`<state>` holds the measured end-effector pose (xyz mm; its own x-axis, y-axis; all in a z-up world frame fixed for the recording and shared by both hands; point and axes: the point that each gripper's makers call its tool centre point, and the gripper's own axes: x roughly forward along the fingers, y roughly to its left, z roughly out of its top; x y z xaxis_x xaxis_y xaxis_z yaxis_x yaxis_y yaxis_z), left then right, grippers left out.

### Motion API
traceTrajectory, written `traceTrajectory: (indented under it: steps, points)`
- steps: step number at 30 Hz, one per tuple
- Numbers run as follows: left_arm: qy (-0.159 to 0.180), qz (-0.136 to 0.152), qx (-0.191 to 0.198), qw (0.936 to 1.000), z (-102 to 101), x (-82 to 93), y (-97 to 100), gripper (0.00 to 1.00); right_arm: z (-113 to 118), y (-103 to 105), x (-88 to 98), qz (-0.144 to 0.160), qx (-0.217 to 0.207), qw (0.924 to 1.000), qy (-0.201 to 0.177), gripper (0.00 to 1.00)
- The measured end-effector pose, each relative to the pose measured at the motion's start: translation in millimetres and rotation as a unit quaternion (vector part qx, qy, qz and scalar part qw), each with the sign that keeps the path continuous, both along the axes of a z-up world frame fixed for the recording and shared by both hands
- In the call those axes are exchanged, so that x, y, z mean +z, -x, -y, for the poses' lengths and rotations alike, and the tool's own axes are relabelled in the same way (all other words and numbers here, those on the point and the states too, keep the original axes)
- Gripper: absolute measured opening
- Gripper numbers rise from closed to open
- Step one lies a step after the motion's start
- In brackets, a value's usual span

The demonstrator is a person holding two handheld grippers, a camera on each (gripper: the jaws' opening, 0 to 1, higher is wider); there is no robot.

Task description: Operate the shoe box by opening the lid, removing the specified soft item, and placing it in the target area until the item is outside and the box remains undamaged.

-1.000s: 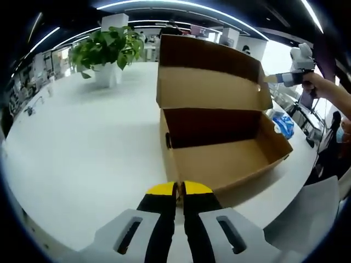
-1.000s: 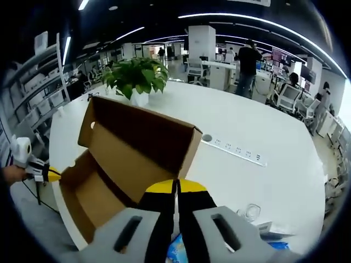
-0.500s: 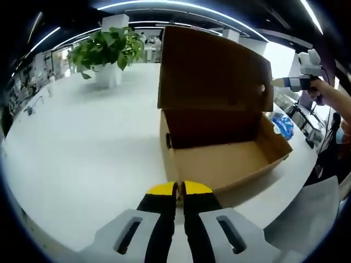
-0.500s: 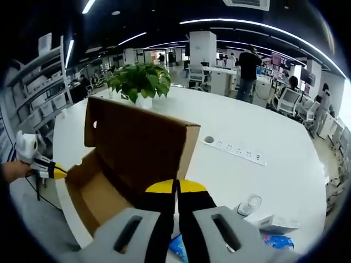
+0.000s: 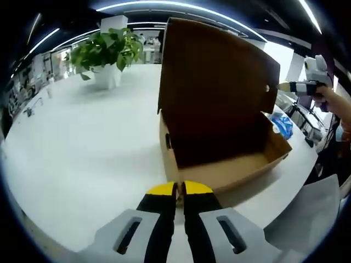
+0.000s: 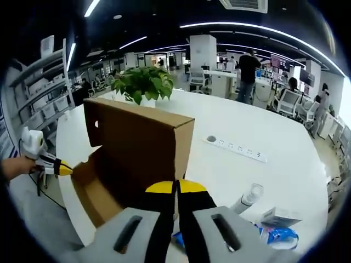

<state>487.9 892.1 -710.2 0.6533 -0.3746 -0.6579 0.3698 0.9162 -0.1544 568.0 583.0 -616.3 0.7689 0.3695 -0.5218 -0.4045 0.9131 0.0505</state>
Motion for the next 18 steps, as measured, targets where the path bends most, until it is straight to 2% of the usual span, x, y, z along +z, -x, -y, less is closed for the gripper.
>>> traceTrajectory:
  steps: [13, 18]
  points:
    - [0.004, 0.002, -0.003, 1.0000, -0.4, 2.7, 0.2, 0.02, -1.8, 15.8, -4.4, 0.011, -0.004, 0.9999, -0.004, 0.00]
    - [0.004, 0.029, 0.005, 0.9996, -5.9, 15.2, -6.5, 0.00, -1.5, 20.5, -5.2, 0.014, -0.007, 0.9998, -0.012, 0.00]
